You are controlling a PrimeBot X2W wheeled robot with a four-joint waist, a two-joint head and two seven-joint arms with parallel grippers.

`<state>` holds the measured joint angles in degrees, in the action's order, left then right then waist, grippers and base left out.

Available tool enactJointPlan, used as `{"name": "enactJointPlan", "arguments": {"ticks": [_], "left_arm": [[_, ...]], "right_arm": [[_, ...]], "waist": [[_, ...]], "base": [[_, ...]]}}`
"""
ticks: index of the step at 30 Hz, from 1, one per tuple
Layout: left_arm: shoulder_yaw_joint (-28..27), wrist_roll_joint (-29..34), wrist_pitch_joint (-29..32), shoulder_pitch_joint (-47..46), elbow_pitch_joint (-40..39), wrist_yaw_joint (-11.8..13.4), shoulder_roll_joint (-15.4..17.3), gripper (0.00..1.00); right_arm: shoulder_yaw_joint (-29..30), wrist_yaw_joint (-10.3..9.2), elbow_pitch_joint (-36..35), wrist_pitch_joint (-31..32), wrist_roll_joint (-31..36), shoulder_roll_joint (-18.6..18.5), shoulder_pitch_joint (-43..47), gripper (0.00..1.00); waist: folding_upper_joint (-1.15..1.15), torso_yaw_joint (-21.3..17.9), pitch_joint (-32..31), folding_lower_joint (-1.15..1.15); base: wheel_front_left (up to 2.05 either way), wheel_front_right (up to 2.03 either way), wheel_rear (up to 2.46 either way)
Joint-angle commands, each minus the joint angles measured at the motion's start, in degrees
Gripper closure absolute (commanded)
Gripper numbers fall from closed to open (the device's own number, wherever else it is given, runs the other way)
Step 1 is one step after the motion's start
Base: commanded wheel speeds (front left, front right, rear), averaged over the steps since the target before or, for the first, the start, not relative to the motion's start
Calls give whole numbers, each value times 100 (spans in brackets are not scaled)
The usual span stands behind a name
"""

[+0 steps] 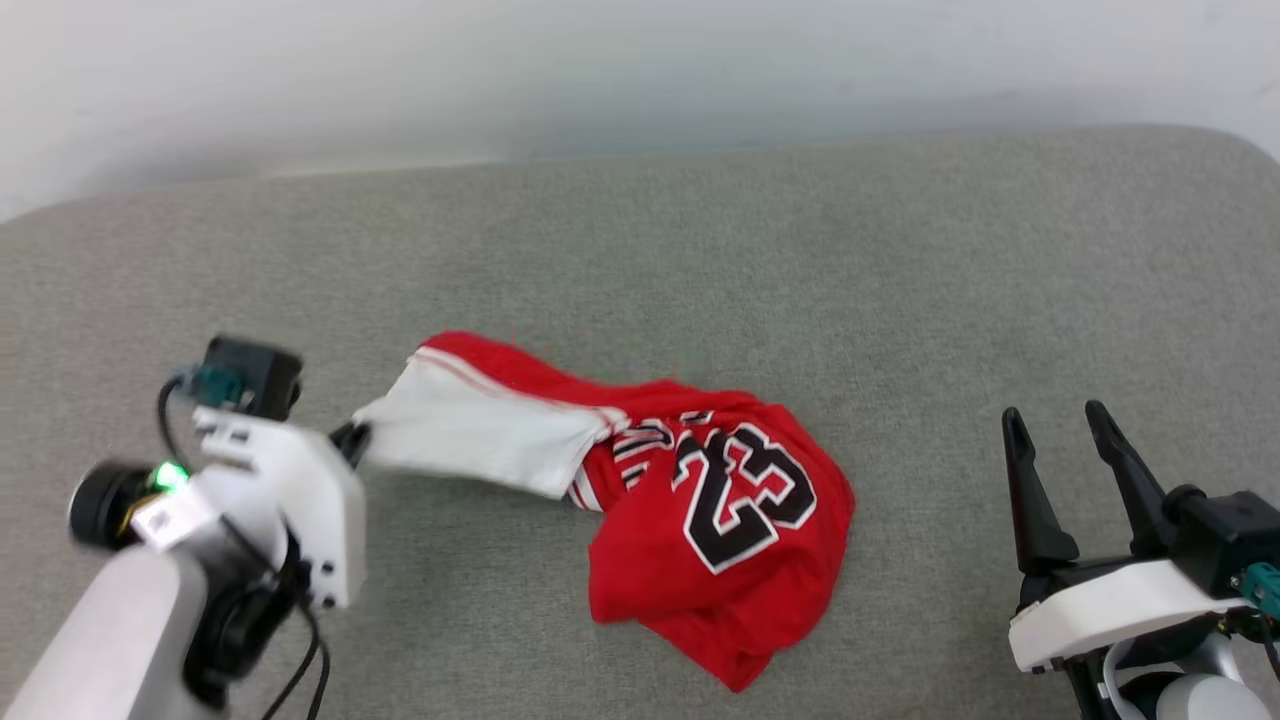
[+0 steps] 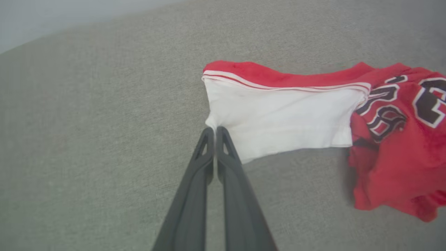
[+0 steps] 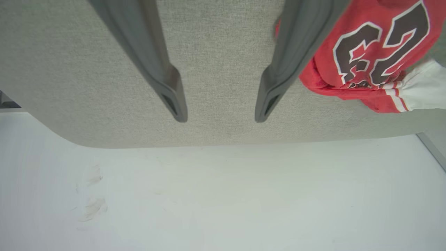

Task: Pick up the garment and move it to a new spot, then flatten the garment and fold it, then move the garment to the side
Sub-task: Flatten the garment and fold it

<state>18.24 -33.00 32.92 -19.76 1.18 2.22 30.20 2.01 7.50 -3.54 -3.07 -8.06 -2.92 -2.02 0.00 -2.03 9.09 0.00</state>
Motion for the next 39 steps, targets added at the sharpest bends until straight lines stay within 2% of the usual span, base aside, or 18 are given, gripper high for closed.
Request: {"name": "enactJointPlan", "arguments": {"ticks": [1, 6, 10, 13, 17, 18, 19, 20, 21, 25, 32, 37, 38, 39], "left_arm": [[-124, -98, 12, 429, -236, 193, 42, 100], [-553, -369, 21, 1640, -689, 787, 107, 100], [-805, -707, -23, 2485, -614, 1082, -40, 100], [-855, -869, -33, 2790, -428, 1102, -131, 100], [-780, -1045, -159, 3008, 15, 935, -318, 100], [-724, -1052, -189, 3021, 137, 883, -359, 87], [-670, -1051, -239, 2985, 211, 821, -414, 51], [-643, -1019, -331, 2904, 270, 757, -451, 0], [-583, -932, -514, 2777, 349, 660, -493, 0], [-569, -597, -1112, 2515, 405, 592, -510, 0], [-537, -99, -1961, 2164, 72, 698, -619, 0], [-471, 239, -2805, 1930, -221, 742, -863, 0], [-410, 444, -3272, 1816, -354, 729, -977, 0], [-374, 522, -3406, 1782, -396, 740, -1009, 0]], "right_arm": [[13, -2, -18, 32, 10, 7, 80, 0], [41, -2, -54, 90, 11, 6, 189, 0], [49, -2, -91, 142, 41, 6, 242, 0], [44, -2, -107, 169, 53, 7, 283, 0], [58, -2, -150, 209, 67, 7, 354, 0], [66, -2, -165, 218, 68, 6, 375, 0], [78, -2, -176, 232, 73, 6, 390, 0], [98, -1, -196, 244, 75, 7, 414, 0], [132, -1, -221, 247, 59, 7, 457, 0], [177, -1, -245, 294, 51, 7, 514, 0], [283, -1, -259, 366, 21, 6, 588, 0], [413, -2, -190, 443, -44, 6, 619, 0], [520, -1, -109, 504, -46, 7, 604, 0], [565, -2, -68, 515, -50, 7, 583, 0]], "waist": [[0, 89, -139, 0], [0, 146, -271, 0], [0, 149, -369, 0], [0, 140, -427, 0], [0, 124, -543, 0], [0, 119, -569, 0], [0, 118, -587, 0], [0, 124, -604, 0], [0, 134, -647, 0], [0, 139, -736, 0], [0, 143, -849, 0], [0, 133, -883, 0], [0, 138, -867, 0], [0, 147, -852, 0]], "base": [[0, 0, 0], [0, 0, 0], [0, 0, 0], [0, 0, 0], [0, 0, 0], [0, 0, 0], [0, 0, 0], [0, 0, 0], [0, 0, 0], [0, 0, 0], [0, 0, 0], [0, 0, 0], [0, 0, 0], [0, 0, 0]]}}
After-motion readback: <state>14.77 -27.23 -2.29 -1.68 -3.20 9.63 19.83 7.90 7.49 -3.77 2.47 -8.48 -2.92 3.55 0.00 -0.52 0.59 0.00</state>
